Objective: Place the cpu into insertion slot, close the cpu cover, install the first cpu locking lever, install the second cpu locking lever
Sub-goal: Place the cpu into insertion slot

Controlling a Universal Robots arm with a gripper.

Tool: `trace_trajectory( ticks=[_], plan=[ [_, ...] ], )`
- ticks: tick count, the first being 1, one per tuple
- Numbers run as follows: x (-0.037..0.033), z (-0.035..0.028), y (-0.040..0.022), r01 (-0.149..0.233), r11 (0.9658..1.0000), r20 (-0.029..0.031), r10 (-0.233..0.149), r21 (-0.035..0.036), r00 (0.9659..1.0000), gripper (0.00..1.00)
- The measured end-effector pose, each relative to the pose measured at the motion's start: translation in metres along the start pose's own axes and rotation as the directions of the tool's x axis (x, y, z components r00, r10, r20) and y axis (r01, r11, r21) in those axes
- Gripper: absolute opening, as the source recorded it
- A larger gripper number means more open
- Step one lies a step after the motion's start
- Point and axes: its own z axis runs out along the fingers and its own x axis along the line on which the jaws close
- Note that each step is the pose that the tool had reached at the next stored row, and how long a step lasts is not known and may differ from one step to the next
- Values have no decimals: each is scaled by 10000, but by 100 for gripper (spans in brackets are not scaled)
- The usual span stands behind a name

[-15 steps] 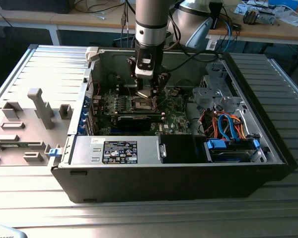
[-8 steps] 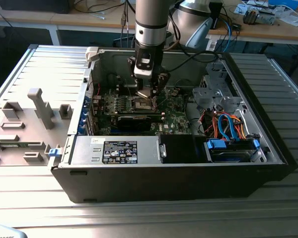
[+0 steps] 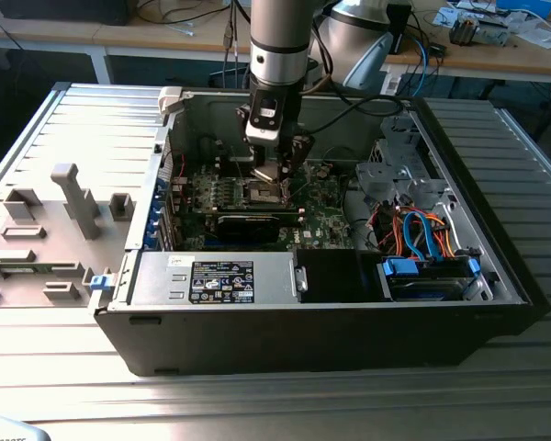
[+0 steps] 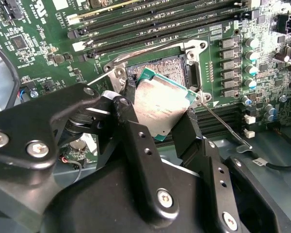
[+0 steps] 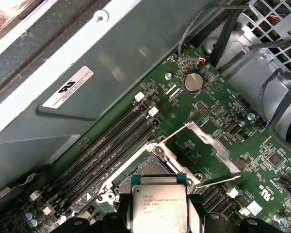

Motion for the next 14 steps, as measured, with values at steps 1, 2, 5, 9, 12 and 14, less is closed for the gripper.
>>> trace_trajectory(
  ticks=[1, 2, 5, 9, 12, 14],
  plan=[
    [0, 0, 0, -28, 10000, 0, 28, 0, 10000, 55],
    [0, 1, 0, -43, 10000, 0, 43, 0, 10000, 55],
    [0, 1, 0, -84, 10000, -1, 84, 0, 10000, 55],
    [0, 4, 0, -151, 9999, 0, 151, 1, 9999, 55],
    [0, 7, 0, -211, 9998, 1, 211, 1, 9998, 55],
    [0, 10, 0, -243, 9997, 0, 243, 1, 9997, 55]
  ],
)
